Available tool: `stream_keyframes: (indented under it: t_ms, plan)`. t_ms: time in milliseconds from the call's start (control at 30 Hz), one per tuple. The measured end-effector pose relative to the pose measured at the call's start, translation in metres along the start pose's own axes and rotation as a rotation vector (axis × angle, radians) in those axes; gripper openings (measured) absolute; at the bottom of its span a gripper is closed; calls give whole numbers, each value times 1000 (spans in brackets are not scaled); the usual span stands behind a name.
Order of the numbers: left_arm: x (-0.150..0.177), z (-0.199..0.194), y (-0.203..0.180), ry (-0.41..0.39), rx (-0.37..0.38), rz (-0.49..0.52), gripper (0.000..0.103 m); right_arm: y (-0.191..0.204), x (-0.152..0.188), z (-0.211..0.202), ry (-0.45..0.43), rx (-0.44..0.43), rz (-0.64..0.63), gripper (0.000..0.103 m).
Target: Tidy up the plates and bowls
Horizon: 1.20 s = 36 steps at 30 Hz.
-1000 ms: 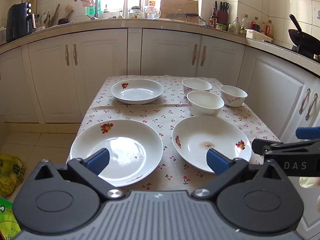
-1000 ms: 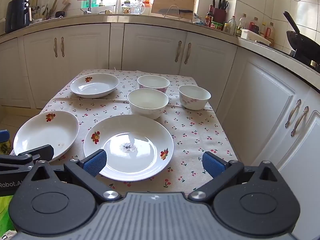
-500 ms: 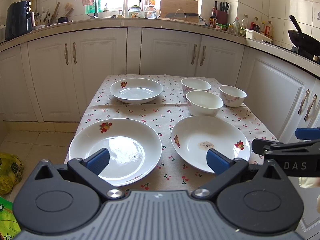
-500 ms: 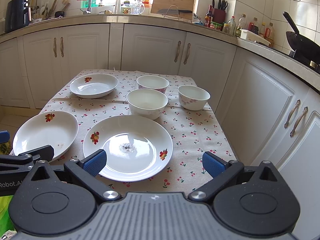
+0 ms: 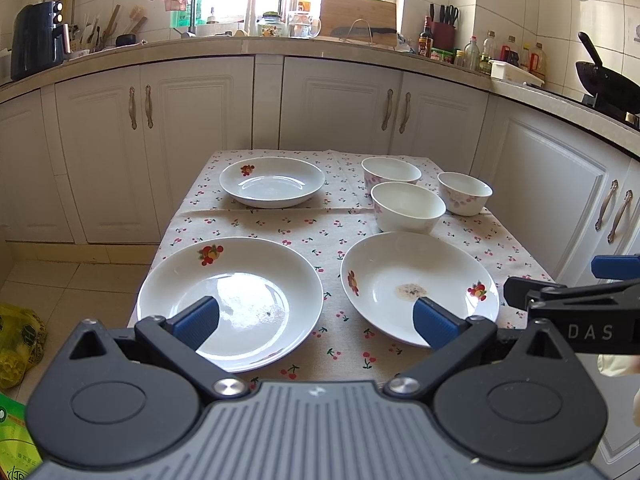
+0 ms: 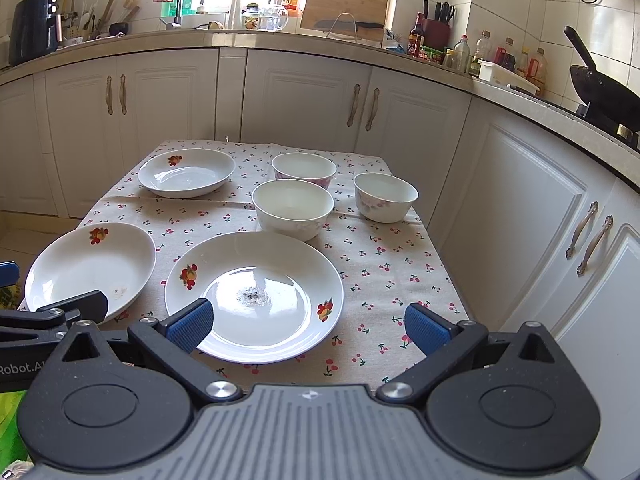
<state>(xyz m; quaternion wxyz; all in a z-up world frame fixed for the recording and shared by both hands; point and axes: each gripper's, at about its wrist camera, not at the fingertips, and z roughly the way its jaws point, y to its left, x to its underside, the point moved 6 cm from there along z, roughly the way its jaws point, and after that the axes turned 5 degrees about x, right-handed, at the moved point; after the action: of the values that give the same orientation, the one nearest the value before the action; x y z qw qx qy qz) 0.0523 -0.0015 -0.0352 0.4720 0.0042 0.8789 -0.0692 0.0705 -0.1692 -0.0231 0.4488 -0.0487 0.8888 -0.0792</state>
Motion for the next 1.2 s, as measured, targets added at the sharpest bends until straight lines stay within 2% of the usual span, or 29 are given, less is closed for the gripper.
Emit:
stream_keyframes:
  t_ms: [767,1200]
  plan:
    - [-4,-2,-2,-2,-9,8,102,-1,-3,1,-1,-10,4,103]
    - [-14,6,11,-15,15,33,102,15,-19,10,-5,-16,-79,103]
